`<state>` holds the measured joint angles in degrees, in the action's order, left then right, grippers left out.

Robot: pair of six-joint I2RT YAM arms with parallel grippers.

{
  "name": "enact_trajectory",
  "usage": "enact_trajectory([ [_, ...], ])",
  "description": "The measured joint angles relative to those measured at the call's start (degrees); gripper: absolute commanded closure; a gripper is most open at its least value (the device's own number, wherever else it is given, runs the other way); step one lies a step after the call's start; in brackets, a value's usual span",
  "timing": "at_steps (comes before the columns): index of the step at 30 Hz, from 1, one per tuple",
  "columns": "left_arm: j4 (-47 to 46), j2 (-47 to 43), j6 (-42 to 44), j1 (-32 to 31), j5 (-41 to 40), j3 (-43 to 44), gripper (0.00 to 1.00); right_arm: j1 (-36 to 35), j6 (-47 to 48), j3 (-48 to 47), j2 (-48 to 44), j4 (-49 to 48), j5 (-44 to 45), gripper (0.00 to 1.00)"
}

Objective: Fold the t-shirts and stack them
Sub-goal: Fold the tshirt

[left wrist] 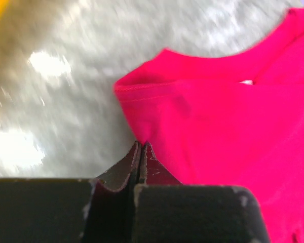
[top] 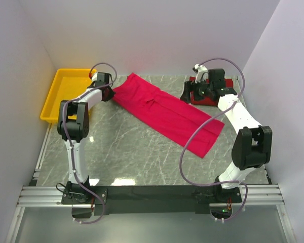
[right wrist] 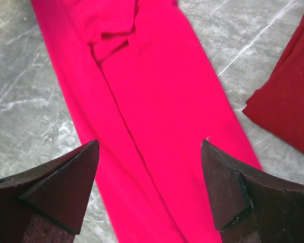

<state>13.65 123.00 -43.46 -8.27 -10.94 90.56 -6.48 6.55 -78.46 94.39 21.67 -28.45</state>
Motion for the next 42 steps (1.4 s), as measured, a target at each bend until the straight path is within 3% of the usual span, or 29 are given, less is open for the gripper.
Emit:
enact_trajectory([
  [9,7.48,11.54,5.33,4.55,0.81,18.01,0.98,0.0,1.95,1.27,-0.55,0.44,0.33,0.13],
  [12,8.41,12.87,6.58,5.27,2.25,21.16,0.78,0.0,3.67,2.01,-1.07,1.01,0.5,0.12],
  [16,6.78,12.02,7.85,5.6,5.35,20.37,0.63,0.0,7.91,2.1,-2.08,2.93,0.57,0.11],
  [21,2.86,3.39,8.63,5.35,10.8,9.14,0.53,0.04,16.81,3.82,-4.24,5.53,0.94,0.1],
  [24,0.22,-6.43,9.01,5.03,14.32,-0.15,0.47,0.59,21.66,5.09,-4.33,8.11,1.7,0.12],
  [28,-6.19,-24.35,7.02,3.65,19.96,-15.1,0.46,3.74,26.64,7.02,-3.58,13.33,2.16,0.12],
  [33,-16.87,-40.74,-3.54,-3.82,25.35,-37.38,0.45,5.86,32.2,13.16,-4.11,17.75,0.33,0.12],
  [36,-21.14,-43.95,-11.41,-9.81,26.1,-48.7,0.45,5.73,35.95,18.23,-6.71,21.33,-2.01,0.12],
  [42,-26.29,-44.22,-27.96,-23.15,21.46,-59.69,0.46,5.57,36.46,24.44,-15.04,21.84,-1.31,0.12],
])
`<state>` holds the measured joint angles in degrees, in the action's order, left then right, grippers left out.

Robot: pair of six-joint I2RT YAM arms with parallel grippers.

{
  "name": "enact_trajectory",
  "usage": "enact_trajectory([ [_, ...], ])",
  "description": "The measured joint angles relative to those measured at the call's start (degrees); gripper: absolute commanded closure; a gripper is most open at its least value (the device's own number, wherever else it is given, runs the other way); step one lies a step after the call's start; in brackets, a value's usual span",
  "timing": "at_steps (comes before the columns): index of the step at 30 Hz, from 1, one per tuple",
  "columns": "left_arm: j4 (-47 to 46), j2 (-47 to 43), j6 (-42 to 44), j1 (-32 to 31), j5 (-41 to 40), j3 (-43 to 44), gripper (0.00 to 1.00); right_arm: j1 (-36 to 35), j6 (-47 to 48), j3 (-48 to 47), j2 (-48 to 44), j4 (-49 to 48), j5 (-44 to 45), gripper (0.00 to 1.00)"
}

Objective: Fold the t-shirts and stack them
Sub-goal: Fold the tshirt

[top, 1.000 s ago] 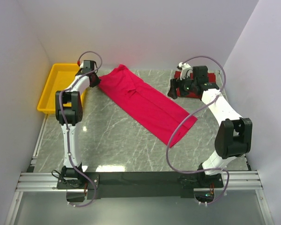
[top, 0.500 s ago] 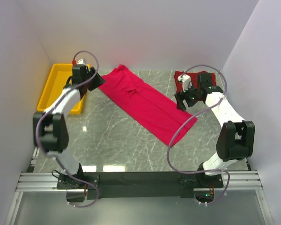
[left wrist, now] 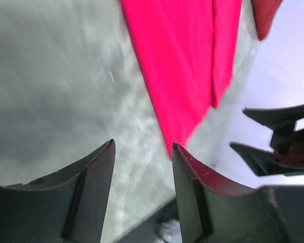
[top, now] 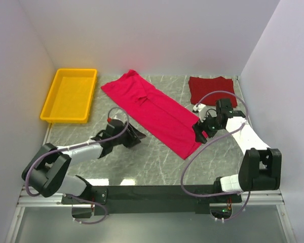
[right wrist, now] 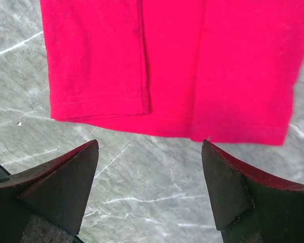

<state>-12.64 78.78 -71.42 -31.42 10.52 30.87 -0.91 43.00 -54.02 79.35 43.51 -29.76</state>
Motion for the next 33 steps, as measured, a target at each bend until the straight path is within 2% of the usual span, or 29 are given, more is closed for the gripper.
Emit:
enact_trajectory([
  [8,-9.86,6.25,-21.62,-15.13,-10.73,-2.56,0.46,0.42,-6.01,0.76,-2.29,-4.33,1.99,0.12],
  [13,-11.17,14.97,-29.33,-20.72,-16.44,1.53,0.47,2.8,-8.11,0.79,-2.34,-6.47,1.79,0.12],
  [16,-12.28,21.29,-34.75,-24.5,-18.99,6.82,0.47,3.82,-9.16,0.79,-2.84,-6.93,1.75,0.12],
  [22,-11.65,27.58,-40.39,-30.45,-21.53,13.81,0.5,4.96,-10.4,0.79,-6.45,-6.88,0.5,0.12],
  [28,-5.57,29.44,-42.18,-34.77,-22.58,18.91,0.52,6.4,-10.56,0.81,-9.09,-6.56,-0.85,0.12],
  [31,-3.87,31.01,-42.49,-35.39,-22.93,21.49,0.55,7.19,-10.43,0.81,-9.27,-6.03,-1.42,0.12],
  [33,-3.08,32.17,-42.86,-35.41,-22.95,23.21,0.62,7.85,-10.29,0.9,-9.4,-5.6,-1.6,0.12],
])
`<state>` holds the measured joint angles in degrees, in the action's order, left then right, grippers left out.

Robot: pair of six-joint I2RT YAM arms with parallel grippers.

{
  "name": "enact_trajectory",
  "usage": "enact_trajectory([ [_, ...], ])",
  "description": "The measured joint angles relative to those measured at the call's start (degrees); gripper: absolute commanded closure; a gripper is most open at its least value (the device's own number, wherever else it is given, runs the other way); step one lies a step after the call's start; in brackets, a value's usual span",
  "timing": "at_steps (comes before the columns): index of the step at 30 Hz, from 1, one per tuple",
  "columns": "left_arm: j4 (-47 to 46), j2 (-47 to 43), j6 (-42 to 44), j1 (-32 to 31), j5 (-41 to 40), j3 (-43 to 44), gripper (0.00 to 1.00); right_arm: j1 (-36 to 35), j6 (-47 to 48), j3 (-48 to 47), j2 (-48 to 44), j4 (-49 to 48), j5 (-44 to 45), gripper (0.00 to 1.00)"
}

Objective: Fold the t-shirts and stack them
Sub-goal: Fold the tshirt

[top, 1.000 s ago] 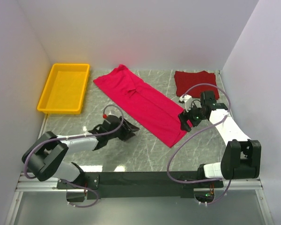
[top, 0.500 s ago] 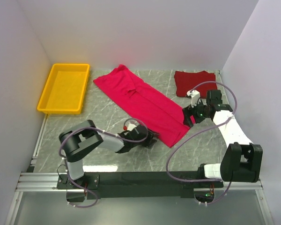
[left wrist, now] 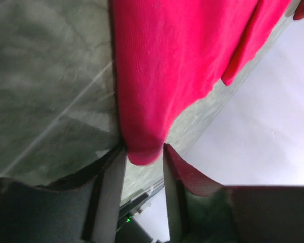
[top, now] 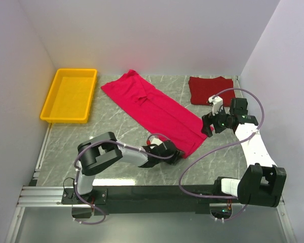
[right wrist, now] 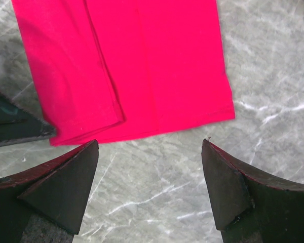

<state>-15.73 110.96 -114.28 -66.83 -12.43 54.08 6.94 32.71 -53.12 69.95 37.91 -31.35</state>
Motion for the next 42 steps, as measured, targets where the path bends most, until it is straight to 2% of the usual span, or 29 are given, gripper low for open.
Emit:
enact_trajectory([
  [3,0.2,1.31,-0.48,0.0,-0.02,1.16,0.66,1.05,0.39,0.09,-0.55,0.94,-0.37,0.12],
  [9,0.81,1.51,-0.72,0.0,-0.5,1.25,0.82,2.47,1.29,0.09,-1.29,2.58,-1.77,0.12],
  [11,0.72,1.53,-0.72,-0.02,-0.61,0.96,0.97,2.73,1.46,0.09,-1.31,3.13,-2.25,0.12],
  [12,0.35,1.51,-0.76,-0.02,-0.74,0.72,0.99,2.82,1.49,0.09,-1.36,3.32,-2.38,0.12],
  [16,-1.31,0.76,-0.72,-0.17,-0.98,-1.03,1.0,2.86,1.9,0.09,-1.7,3.87,-2.82,0.12],
  [23,-2.45,-5.64,-0.66,-0.24,-0.22,-9.57,1.0,2.86,4.07,0.55,-1.97,4.66,-2.91,0.12],
  [32,-0.57,-15.56,3.69,-1.53,5.99,-19.74,1.0,2.86,8.68,1.53,-2.03,7.85,-5.05,0.12],
  [39,2.91,-19.15,5.4,-5.4,11.37,-21.94,1.0,2.8,14.62,1.86,-1.97,12.04,-6.62,0.12],
  [42,3.65,-20.35,5.16,-6.69,12.68,-22.97,0.96,2.54,18.38,1.84,-1.68,14.25,-7.32,0.12],
])
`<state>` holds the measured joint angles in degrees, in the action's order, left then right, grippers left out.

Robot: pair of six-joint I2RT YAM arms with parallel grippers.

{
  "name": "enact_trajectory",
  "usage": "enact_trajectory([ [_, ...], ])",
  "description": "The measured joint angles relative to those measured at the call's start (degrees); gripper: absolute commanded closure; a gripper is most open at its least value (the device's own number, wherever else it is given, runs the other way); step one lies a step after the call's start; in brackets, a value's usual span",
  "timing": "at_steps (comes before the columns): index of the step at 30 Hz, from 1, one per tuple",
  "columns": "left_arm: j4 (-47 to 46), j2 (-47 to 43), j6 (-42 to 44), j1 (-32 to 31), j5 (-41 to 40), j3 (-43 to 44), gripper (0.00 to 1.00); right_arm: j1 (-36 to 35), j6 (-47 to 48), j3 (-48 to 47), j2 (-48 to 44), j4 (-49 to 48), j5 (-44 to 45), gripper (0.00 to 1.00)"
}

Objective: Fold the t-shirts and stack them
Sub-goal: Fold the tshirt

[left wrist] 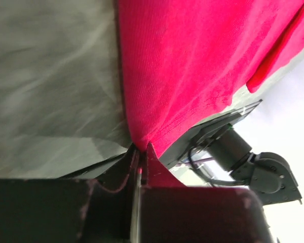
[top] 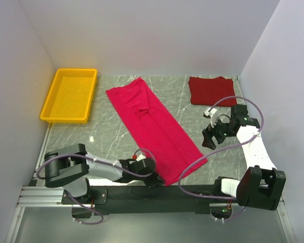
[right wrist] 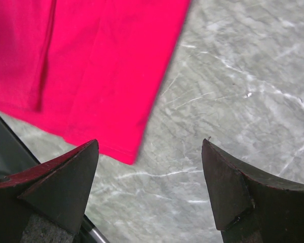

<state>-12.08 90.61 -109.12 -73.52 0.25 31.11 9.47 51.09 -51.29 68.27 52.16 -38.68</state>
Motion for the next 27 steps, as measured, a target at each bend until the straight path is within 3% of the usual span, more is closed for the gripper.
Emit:
enact_trajectory([
  [3,2.32,-2.62,0.15,-0.24,-0.17,-1.29,0.71,-0.39,6.29,0.13,0.04,2.56,-0.33,0.11],
  [4,4.02,-3.96,0.33,-0.28,-0.52,-1.51,0.58,-0.52,8.7,0.24,0.04,3.43,-0.39,0.11],
  [7,9.7,-9.01,1.9,-0.57,-3.15,-1.36,0.4,-0.63,18.91,1.42,-0.2,6.75,-0.24,0.1],
  [11,18.05,-17.03,6.4,-0.74,-8.13,1.66,0.27,-0.72,35.32,4.5,-1.66,10.75,0.83,0.1],
  [16,23.52,-25.7,13.18,-1.18,-12.07,5.53,0.27,-1.2,52.85,7.67,-3.48,15.72,2.05,0.1],
  [20,26.71,-27.98,20.65,-2.23,-12.13,6.12,0.28,-4.28,58.27,9.27,-4.48,17.14,2.56,0.12],
  [27,34.49,-21.64,37.75,-9.79,-17.53,12.04,0.26,-8.83,61.46,13.44,-5.33,17.09,3.13,0.14],
])
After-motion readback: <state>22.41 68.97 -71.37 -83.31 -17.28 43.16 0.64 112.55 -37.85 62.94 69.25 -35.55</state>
